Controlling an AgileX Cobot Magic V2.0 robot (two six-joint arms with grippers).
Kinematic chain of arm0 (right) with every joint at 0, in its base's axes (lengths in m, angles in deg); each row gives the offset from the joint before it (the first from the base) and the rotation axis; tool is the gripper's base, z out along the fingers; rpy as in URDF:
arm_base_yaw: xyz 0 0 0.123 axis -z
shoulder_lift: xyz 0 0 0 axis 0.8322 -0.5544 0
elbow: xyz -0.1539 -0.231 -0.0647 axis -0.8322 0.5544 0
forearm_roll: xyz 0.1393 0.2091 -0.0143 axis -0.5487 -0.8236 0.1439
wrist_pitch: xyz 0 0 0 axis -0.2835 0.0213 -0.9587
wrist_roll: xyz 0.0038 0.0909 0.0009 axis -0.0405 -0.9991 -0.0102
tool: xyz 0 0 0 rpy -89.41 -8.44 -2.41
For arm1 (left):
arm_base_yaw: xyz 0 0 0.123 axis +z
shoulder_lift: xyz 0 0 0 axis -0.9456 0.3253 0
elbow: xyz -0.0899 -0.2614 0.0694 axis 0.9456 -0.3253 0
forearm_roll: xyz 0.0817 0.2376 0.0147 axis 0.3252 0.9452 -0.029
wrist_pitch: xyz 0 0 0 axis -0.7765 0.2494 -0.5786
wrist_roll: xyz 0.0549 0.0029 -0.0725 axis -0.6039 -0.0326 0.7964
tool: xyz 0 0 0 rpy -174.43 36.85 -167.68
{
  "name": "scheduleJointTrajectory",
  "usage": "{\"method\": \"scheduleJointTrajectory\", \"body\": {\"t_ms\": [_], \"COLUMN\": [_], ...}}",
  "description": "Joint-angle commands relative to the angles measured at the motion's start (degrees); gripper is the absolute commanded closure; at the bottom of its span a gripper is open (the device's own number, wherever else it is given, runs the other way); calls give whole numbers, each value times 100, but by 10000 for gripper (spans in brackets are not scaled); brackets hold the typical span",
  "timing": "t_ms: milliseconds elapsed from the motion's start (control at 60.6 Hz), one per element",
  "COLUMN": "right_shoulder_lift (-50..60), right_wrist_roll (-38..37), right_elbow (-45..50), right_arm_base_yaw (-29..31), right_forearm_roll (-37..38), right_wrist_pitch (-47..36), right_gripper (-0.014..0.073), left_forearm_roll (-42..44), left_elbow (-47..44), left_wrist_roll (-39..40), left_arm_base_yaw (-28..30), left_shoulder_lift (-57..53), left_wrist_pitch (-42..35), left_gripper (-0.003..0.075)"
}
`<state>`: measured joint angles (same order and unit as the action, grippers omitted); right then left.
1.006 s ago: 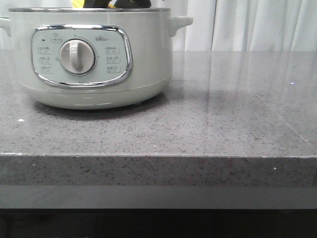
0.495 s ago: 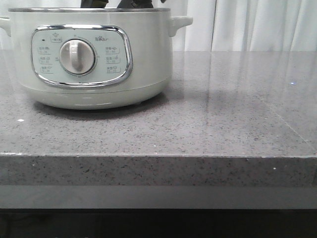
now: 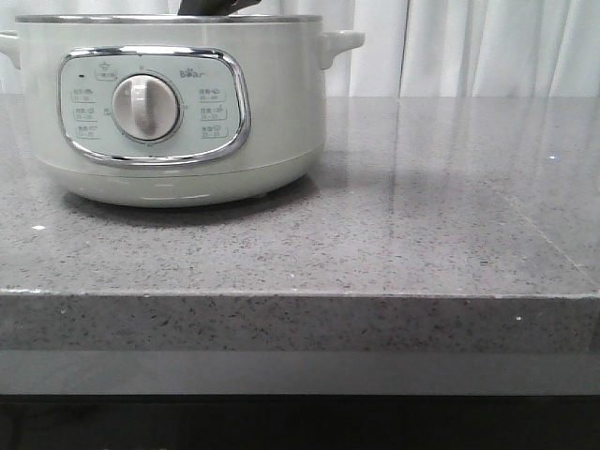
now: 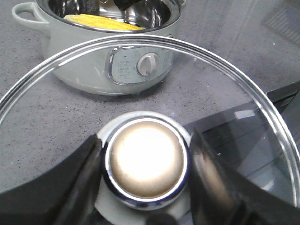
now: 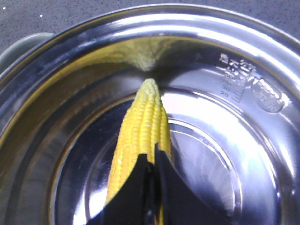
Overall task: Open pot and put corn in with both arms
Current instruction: 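Carry the corn over the open pot and lower it inside, then open the right gripper and withdraw it from the pot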
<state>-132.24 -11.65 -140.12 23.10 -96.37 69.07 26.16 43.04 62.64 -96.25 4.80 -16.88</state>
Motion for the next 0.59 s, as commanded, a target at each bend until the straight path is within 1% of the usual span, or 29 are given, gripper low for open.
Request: {"method": "scheduleJointTrajectory", "body": {"t_ms": [0,165,379,495,577], "right_shoulder_lift": [522,791,1263,1642,2026], "right_wrist_roll": [65,65,54,-10,-98], "right_elbow": [-212,-206,-185,126,594], "right_arm_base_yaw": [119,478,1114,1496,1815], "right_forearm_roll": [-95,-13,445,635,733], "right_wrist_pitch": [-421,-370,132,64,-132], "right_gripper": [659,659,658,652,652], "left_forearm_roll": [-164,-164,-164,-164,-164], "left_elbow": [192,192,192,192,192], "left_wrist_roll": [60,60,60,60,60], "left_arm_base_yaw": [-41,-41,-41,-41,-41], "left_shoulder_lift": [69,69,69,69,69], "left_wrist_pitch": [-850,-850,-850,-850,-850], "left_gripper": [541,541,541,541,541]}}
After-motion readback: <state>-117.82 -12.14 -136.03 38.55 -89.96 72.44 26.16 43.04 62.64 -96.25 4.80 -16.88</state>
